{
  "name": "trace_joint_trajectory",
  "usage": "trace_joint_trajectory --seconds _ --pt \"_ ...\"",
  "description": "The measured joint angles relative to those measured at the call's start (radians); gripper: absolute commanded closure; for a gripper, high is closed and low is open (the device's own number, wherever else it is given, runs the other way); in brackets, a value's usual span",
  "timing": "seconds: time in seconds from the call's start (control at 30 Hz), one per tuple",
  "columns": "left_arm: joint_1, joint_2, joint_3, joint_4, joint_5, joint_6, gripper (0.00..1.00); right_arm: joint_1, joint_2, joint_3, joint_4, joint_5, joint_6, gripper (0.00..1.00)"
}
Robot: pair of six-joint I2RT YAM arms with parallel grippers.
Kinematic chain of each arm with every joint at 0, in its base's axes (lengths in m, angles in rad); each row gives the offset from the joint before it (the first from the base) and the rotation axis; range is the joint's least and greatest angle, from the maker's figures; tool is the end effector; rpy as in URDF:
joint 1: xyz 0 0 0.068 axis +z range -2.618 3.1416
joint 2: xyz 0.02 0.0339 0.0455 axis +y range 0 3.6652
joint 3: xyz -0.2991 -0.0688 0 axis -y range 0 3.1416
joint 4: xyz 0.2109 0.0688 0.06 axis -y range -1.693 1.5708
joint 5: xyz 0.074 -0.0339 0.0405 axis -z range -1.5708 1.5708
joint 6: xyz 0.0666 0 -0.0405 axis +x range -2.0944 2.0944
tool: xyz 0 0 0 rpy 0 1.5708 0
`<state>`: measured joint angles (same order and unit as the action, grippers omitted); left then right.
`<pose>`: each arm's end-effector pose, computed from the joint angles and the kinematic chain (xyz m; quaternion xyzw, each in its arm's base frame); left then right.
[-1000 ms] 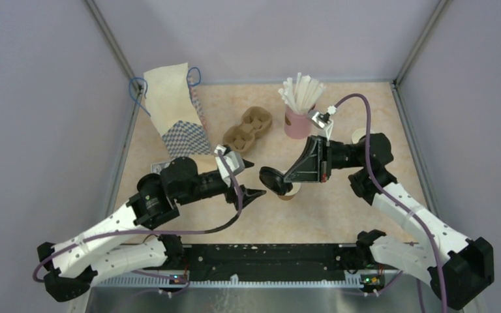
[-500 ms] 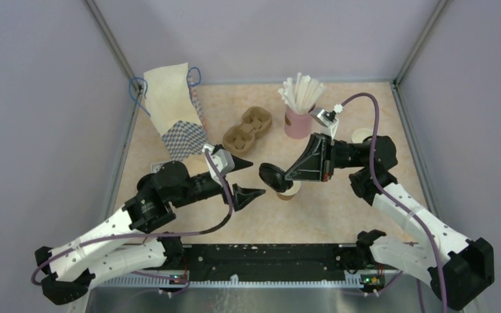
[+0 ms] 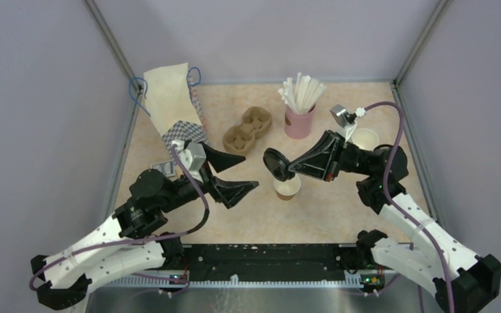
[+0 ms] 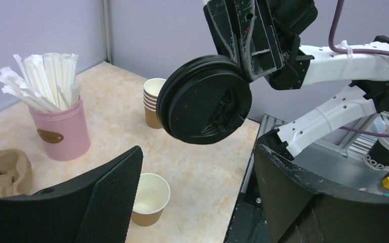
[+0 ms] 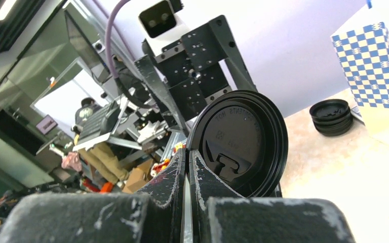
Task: Pack the takeout coffee
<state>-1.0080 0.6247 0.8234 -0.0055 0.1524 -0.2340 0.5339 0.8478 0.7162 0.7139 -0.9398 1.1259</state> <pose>0.0499 -0.0980 0.4157 0.2936 0.5647 -0.4872 0.5979 0.0877 0.1143 0.4319 -0.2579 0.5208 0.7241 0.3713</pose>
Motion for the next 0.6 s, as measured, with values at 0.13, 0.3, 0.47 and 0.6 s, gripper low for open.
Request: trace_joint_trajectory --seconds 0.13,0.3,0.47,0.6 --pt "0.0 0.037 0.023 0.006 -0.033 -0.001 0.11 0.0 0.006 -0.028 0.007 0.042 0.005 1.0" --pt "0.0 0.081 0.025 0.051 -0.048 -0.019 0.07 0.0 0.003 -0.075 0.012 0.09 0.019 1.0" --pt "0.0 0.151 0.026 0.079 0.048 0.106 0.01 0.0 0.009 -0.101 0.016 0.135 0.1 1.0" --pt "0.002 0.224 0.029 0.064 0.121 0.222 0.01 -0.003 0.062 -0.133 0.1 0.098 0.202 1.0"
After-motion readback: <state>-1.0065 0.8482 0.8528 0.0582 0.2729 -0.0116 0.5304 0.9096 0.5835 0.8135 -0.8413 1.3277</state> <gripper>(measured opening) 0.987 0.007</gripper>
